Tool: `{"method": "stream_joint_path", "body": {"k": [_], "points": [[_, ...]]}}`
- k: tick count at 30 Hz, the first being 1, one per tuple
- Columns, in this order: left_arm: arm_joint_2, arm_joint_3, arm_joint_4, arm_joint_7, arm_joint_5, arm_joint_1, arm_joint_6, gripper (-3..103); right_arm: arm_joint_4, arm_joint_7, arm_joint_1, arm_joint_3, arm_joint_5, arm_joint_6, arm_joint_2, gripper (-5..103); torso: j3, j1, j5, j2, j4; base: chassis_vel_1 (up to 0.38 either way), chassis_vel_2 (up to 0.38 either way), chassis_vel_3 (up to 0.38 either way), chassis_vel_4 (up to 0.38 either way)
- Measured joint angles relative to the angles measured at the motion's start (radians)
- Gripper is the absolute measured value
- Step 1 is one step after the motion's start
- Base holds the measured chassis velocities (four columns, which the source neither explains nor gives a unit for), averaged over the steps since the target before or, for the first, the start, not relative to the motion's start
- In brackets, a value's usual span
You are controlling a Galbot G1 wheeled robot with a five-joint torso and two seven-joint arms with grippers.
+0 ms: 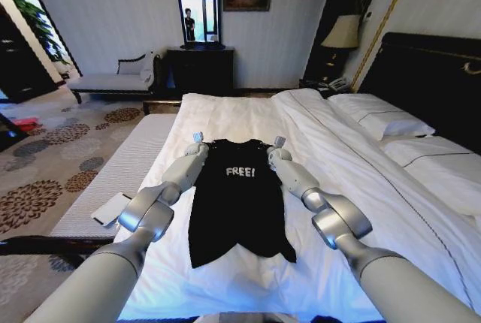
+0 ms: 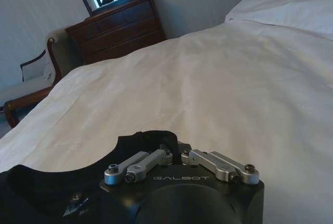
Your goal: Fold the clothes on the bed.
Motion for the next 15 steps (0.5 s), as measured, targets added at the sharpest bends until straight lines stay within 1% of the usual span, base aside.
{"method": "stream_joint_path", "body": {"k": [1,2,3,4,6,7,8,9,12,13,14,15], "points": [[0.000,-0.002,0.000,-0.002,0.001,0.001,0.001,1,0.000,-0.006,0.000,0.000,-0.003,-0.003,0.000,-1,0.000,0.000,-0.0001,0.000,0.0000,0.000,0.000,0.000,0.000],[0.000,-0.002,0.000,-0.002,0.001,0.001,0.001,1,0.000,-0.006,0.000,0.000,-0.003,-0.003,0.000,-1,0.000,0.000,-0.0001,0.000,0.0000,0.000,0.000,0.000,0.000],[0.000,-0.005,0.000,-0.008,0.002,0.005,0.005,-2,0.002,-0.016,-0.001,-0.001,-0.009,-0.012,-0.002,3,0.000,0.000,0.0000,0.000,-0.0001,0.000,0.000,0.000,0.000],[0.000,-0.005,0.000,-0.010,0.002,0.006,0.006,-2,0.004,-0.017,-0.001,-0.001,-0.009,-0.013,-0.003,3,0.000,0.000,0.0000,0.000,-0.0001,0.000,0.000,0.000,0.000],[-0.005,-0.019,0.001,-0.019,0.011,0.016,0.016,7,0.010,-0.025,-0.007,-0.005,-0.013,-0.023,-0.005,14,0.000,0.000,0.0003,0.000,-0.0005,0.000,0.000,0.000,0.000],[-0.005,-0.019,0.001,-0.019,0.011,0.016,0.016,7,0.010,-0.025,-0.007,-0.005,-0.013,-0.023,-0.005,14,0.000,0.000,0.0003,0.000,-0.0005,0.000,0.000,0.000,0.000],[-0.008,-0.022,0.001,-0.019,0.016,0.019,0.019,12,0.010,-0.025,-0.009,-0.005,-0.014,-0.024,-0.004,19,0.000,0.000,0.0002,0.000,-0.0005,0.000,0.000,0.000,0.000],[-0.009,-0.024,0.001,-0.020,0.018,0.020,0.020,12,0.011,-0.025,-0.010,-0.005,-0.014,-0.025,-0.004,19,0.000,0.000,0.0001,0.000,-0.0005,0.000,0.000,0.000,0.000],[-0.014,-0.029,0.001,-0.020,0.032,0.029,0.030,28,0.018,-0.058,-0.019,-0.018,-0.016,-0.030,-0.011,36,0.000,0.000,0.0001,0.000,-0.0002,0.000,0.000,0.000,0.000],[-0.014,-0.029,0.001,-0.020,0.032,0.029,0.030,28,0.018,-0.058,-0.019,-0.018,-0.016,-0.030,-0.011,36,0.000,0.000,0.0001,0.000,-0.0002,0.000,0.000,0.000,0.000],[-0.014,-0.028,0.001,-0.021,0.035,0.029,0.030,34,0.018,-0.065,-0.019,-0.021,-0.016,-0.030,-0.013,41,0.000,0.000,0.0000,0.000,-0.0002,0.000,0.000,0.000,0.000],[-0.015,-0.028,0.001,-0.021,0.036,0.029,0.031,34,0.018,-0.067,-0.019,-0.021,-0.016,-0.031,-0.014,41,0.000,0.000,0.0001,0.000,-0.0003,0.000,0.000,0.000,0.000]]}}
